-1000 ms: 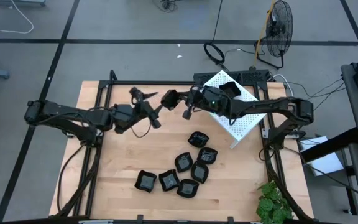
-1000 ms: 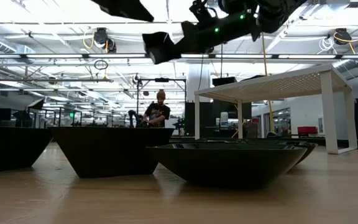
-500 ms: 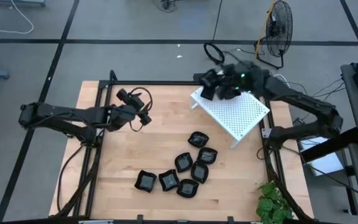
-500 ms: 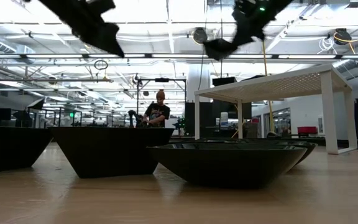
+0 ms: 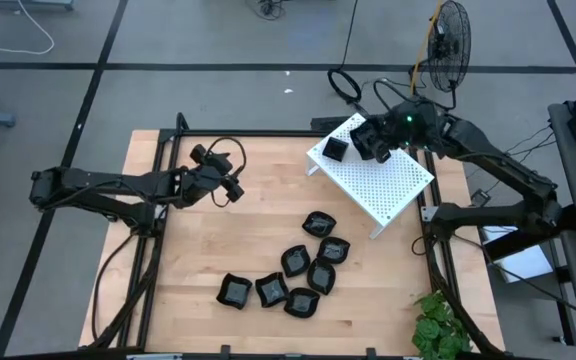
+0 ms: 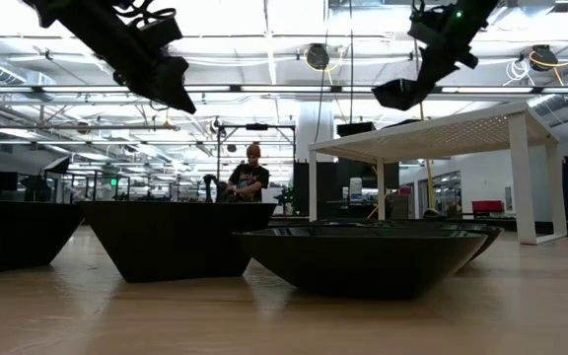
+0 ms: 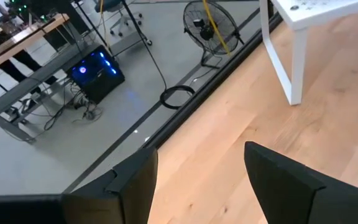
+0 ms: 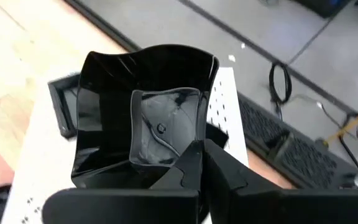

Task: Pick & Place Mini shaped plates
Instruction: Stack the distorted square plate on top of the other distorted square plates on the shelf

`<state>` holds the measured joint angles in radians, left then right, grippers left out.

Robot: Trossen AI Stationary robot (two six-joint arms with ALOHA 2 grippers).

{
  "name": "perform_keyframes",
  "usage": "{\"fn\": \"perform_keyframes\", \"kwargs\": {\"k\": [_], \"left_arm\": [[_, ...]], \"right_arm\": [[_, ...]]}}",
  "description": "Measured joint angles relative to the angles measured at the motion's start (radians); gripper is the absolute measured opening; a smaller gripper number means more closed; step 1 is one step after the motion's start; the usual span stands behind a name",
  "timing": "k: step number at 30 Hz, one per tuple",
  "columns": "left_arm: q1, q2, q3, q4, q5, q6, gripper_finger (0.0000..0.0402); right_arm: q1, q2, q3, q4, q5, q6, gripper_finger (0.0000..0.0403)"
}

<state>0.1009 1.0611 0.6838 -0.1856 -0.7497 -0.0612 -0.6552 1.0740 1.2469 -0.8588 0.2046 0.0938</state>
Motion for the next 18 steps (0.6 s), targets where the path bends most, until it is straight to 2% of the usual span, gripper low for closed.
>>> {"fn": "perform_keyframes", "kwargs": {"k": [18], "left_arm": [[0.000, 0.000, 0.000, 0.011, 0.052, 0.000, 0.0244]], "right_arm": [[0.000, 0.039, -0.001, -0.044, 0.007, -0.008, 0.0004]]}}
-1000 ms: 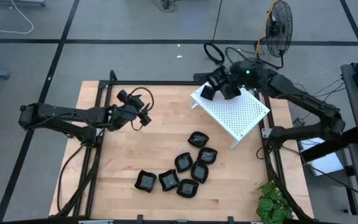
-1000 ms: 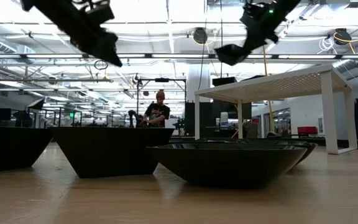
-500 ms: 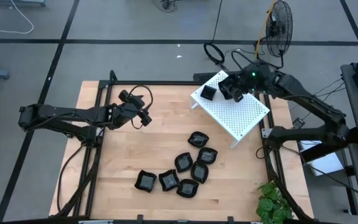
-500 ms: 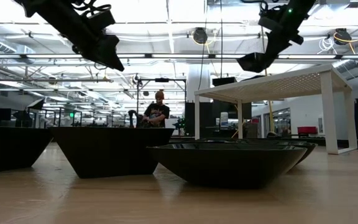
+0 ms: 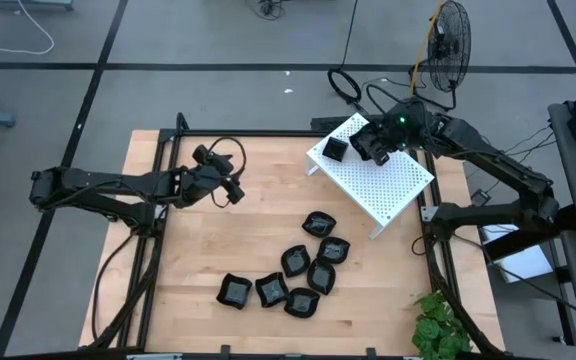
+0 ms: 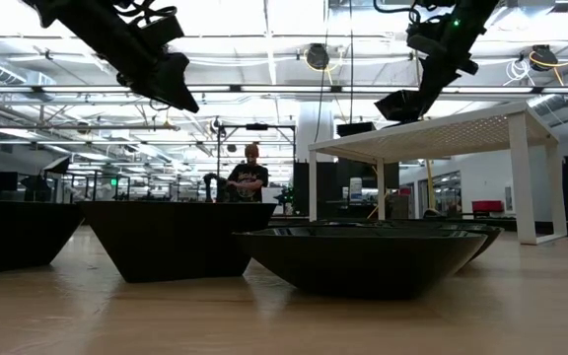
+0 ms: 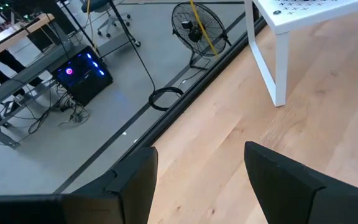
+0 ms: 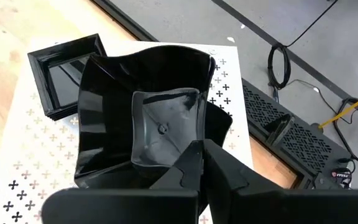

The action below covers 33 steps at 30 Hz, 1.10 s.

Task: Pick & Place Mini shaped plates
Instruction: Stack the distorted square plate on top of the other distorted square plates on the shelf

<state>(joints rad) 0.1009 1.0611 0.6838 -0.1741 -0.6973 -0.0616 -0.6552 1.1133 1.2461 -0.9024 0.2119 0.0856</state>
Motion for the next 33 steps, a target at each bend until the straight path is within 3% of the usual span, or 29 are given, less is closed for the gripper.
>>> {"fn": "perform_keyframes", "kwargs": {"k": [10, 25, 29, 33], "left_arm": [[0.000, 0.000, 0.000, 0.000, 0.020, 0.000, 0.0244], [0.000, 0.000, 0.000, -0.012, 0.023, 0.006, 0.0244], [0.000, 0.000, 0.000, -0.056, 0.107, -0.011, 0.0244], [-0.007, 0.000, 0.000, -0.148, 0.285, -0.077, 0.0244]], "right_arm": [[0.000, 0.000, 0.000, 0.022, 0.098, 0.008, 0.0053], [0.008, 0.000, 0.000, 0.122, 0.098, -0.023, 0.0104], [0.028, 0.000, 0.000, 0.177, 0.091, -0.067, 0.0105], [0.062, 0.000, -0.001, 0.281, -0.028, -0.145, 0.0105]]}}
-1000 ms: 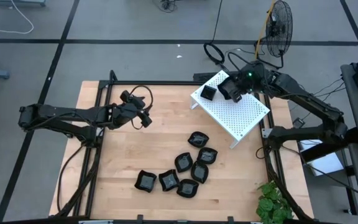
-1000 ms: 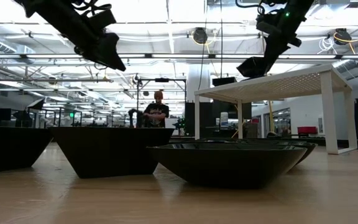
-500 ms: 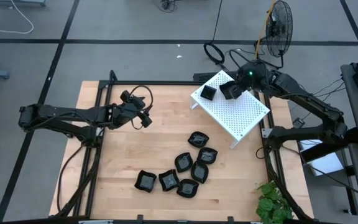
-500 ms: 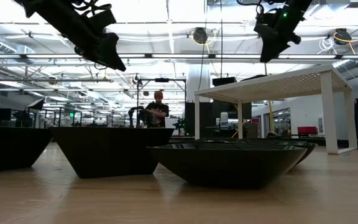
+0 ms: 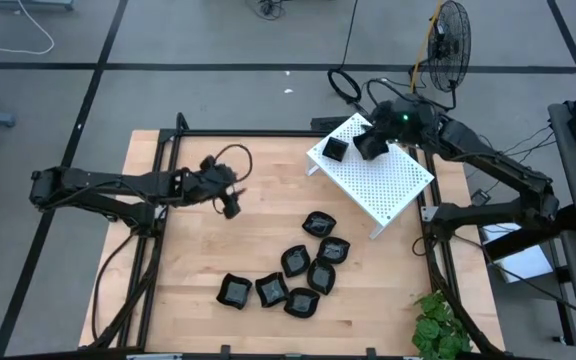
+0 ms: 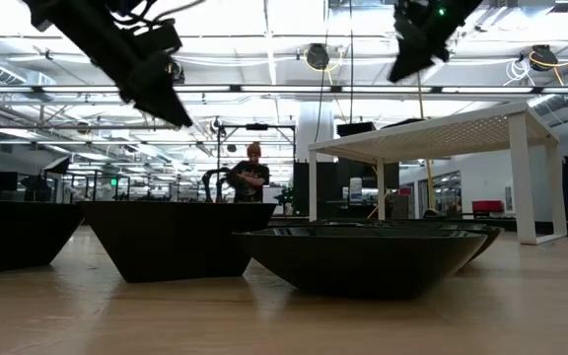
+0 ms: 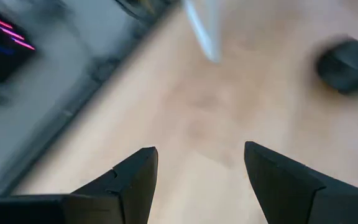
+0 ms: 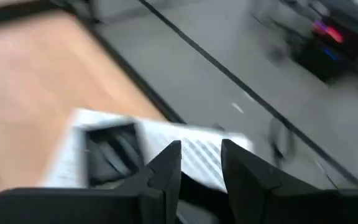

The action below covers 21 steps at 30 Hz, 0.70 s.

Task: Pick & Place Mini shaped plates
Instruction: Stack the distorted square plate on top of the other distorted square plates on the shelf

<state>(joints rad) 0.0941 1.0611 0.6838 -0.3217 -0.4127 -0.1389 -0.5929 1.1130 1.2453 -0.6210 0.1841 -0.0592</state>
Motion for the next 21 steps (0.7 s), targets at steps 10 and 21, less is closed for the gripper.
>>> {"fn": "perform_keyframes", "kwargs": {"k": [10, 21], "left_arm": [[-0.150, 0.000, -0.044, -0.195, 0.500, -0.312, 0.0244], [-0.588, 0.059, -0.209, -0.026, 0.420, -1.088, 0.0243]], "right_arm": [[0.114, 0.000, 0.000, 0.211, -0.281, -0.092, 0.0100], [0.235, 0.000, 0.000, 0.235, -0.291, -0.112, 0.0100]]}}
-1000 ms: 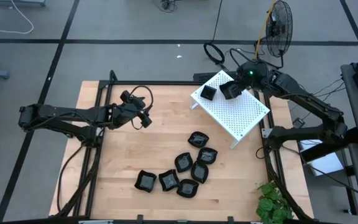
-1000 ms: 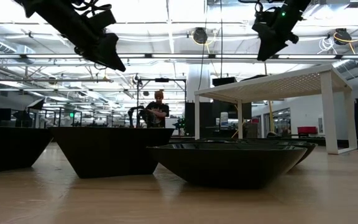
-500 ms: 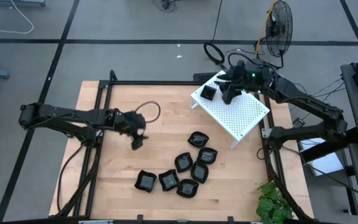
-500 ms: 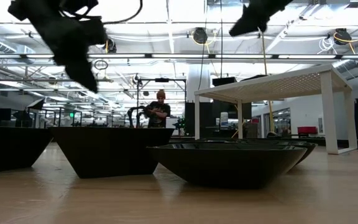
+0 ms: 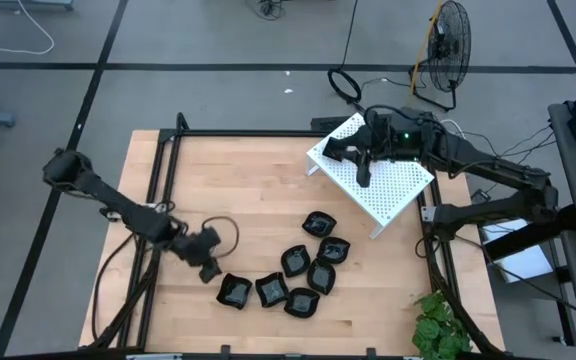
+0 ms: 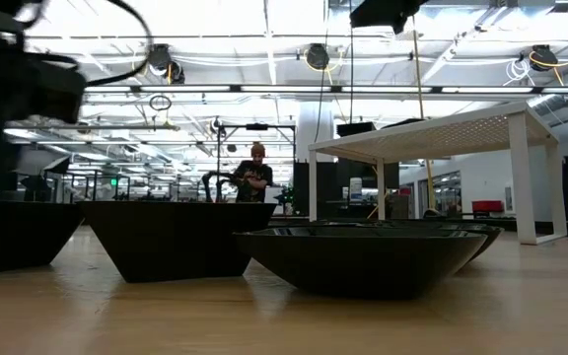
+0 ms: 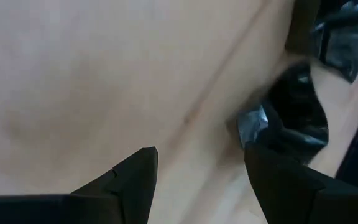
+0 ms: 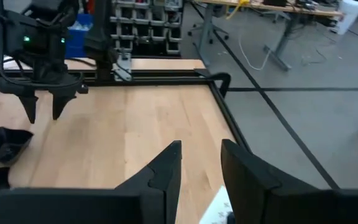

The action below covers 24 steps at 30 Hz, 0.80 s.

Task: Pick & Place Mini shaped plates
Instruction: Stack the distorted square plate on top of the other distorted square plates on the shelf

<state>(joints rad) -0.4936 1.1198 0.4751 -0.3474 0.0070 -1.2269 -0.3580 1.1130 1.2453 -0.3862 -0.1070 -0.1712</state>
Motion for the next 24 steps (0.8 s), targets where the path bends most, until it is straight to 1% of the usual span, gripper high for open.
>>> {"fn": "perform_keyframes", "kwargs": {"k": [3, 6, 8, 15, 19, 24], "left_arm": [[-0.091, 0.050, -0.006, 0.085, -0.058, -0.108, 0.0243], [-0.137, 0.106, -0.005, 0.181, -0.106, -0.143, 0.0243], [-0.152, 0.149, -0.004, 0.231, -0.109, -0.159, 0.0243], [-0.147, 0.272, 0.002, 0.224, -0.087, -0.228, 0.0243], [-0.129, 0.282, 0.007, 0.236, -0.096, -0.219, 0.0243], [-0.126, 0.279, 0.026, 0.252, -0.117, -0.156, 0.0241]], "right_arm": [[0.022, 0.000, 0.000, 0.006, 0.000, -0.002, 0.0100], [0.039, 0.000, 0.000, 0.022, 0.000, -0.002, 0.0100], [0.049, 0.000, 0.000, 0.029, 0.000, -0.001, 0.0100], [0.080, 0.000, 0.000, 0.038, 0.000, 0.001, 0.0100], [0.097, 0.000, 0.000, 0.038, 0.001, 0.014, 0.0100], [0.114, 0.000, 0.000, 0.038, 0.001, 0.028, 0.0100]]}}
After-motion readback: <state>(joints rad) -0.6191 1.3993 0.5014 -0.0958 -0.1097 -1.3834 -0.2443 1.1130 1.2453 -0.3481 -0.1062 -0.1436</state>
